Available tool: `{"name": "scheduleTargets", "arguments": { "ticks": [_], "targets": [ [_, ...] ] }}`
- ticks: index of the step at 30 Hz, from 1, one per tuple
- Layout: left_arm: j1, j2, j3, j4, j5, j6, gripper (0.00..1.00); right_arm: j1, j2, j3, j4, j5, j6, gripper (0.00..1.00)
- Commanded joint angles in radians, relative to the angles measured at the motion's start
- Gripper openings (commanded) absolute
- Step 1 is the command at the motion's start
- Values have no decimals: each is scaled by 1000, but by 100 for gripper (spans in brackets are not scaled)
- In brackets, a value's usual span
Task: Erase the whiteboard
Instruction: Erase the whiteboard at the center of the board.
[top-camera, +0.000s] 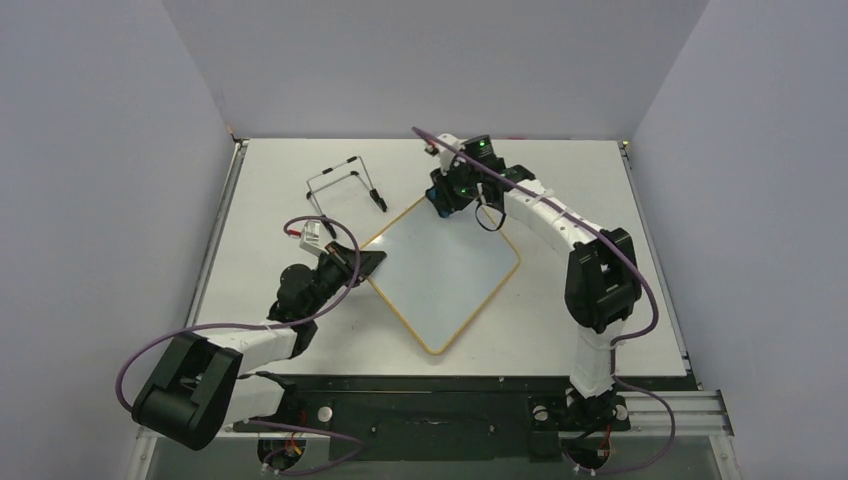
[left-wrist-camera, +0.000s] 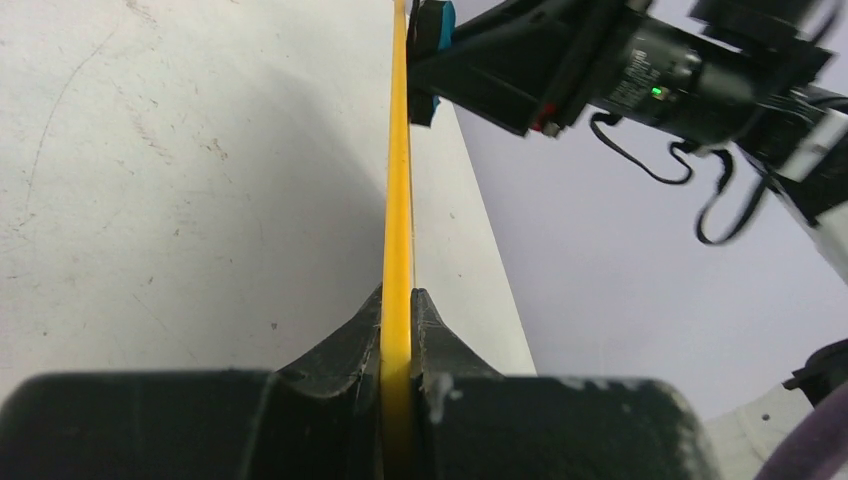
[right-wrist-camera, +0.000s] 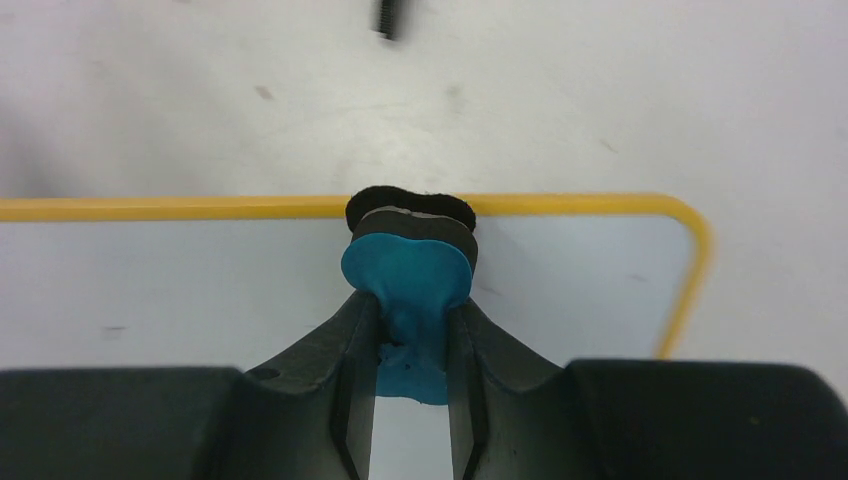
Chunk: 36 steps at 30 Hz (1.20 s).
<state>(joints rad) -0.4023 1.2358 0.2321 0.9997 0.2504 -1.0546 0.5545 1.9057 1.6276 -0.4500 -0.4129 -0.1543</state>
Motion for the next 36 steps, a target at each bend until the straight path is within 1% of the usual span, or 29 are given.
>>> {"name": "scheduleTargets", "arguments": {
  "ticks": [1,2,5,8,10,13,15,17,18,22,24,26,28,29,30,31,32,33,34,35,36],
  "targets": [
    [-41,-80,90,212,191,-6,0,-137,62,-37,27,111,36,0],
    [-40,-80,92,212,189,-4,0,-148,57,-47,20,102,21,0],
    [-40,-77,101,212,189,0,0,-140,39,-122,-6,4,-33,0],
    [-40,-80,110,209,195,4,0,-85,21,-162,-67,-100,-75,0],
    [-40,-89,115,193,197,13,0,-29,-11,-173,-97,-133,-112,0],
    [-40,-107,120,161,198,33,0,65,-90,-183,-85,-137,-132,0],
    [-40,-117,123,139,203,48,0,78,-107,-160,-70,-106,-102,0],
    [-40,-124,125,123,210,65,0,56,-93,-123,-57,-59,-66,0],
    [-40,-126,125,113,211,69,0,43,-87,-102,-50,-8,-54,0],
    [-40,-135,132,90,221,90,0,-85,2,-38,-37,102,26,0],
    [-40,-142,136,71,221,103,0,-151,30,-42,-38,142,8,0],
    [-40,-148,141,50,222,118,0,-187,33,-71,-48,156,-13,0],
    [-40,-154,153,21,218,129,0,-194,-4,-115,-90,131,-52,0],
    [-40,-157,163,0,215,136,0,-188,-24,-170,-98,99,-67,0],
    [-40,-160,168,-9,209,139,0,-164,-69,-210,-104,84,-99,0],
    [-38,-160,179,-28,204,141,0,-147,-93,-291,-103,58,-112,0],
    [-39,-158,185,-37,189,139,0,-101,-140,-337,-88,44,-123,0],
    [-39,-154,197,-47,180,135,0,-76,-161,-427,-69,5,-122,0],
    [-39,-147,202,-49,156,128,0,-26,-204,-467,-16,-17,-107,0],
    [-40,-143,207,-49,140,108,0,-1,-223,-531,11,-60,-94,0],
    [-40,-137,205,-46,109,82,0,49,-259,-545,46,-73,-80,0]
  ]
}}
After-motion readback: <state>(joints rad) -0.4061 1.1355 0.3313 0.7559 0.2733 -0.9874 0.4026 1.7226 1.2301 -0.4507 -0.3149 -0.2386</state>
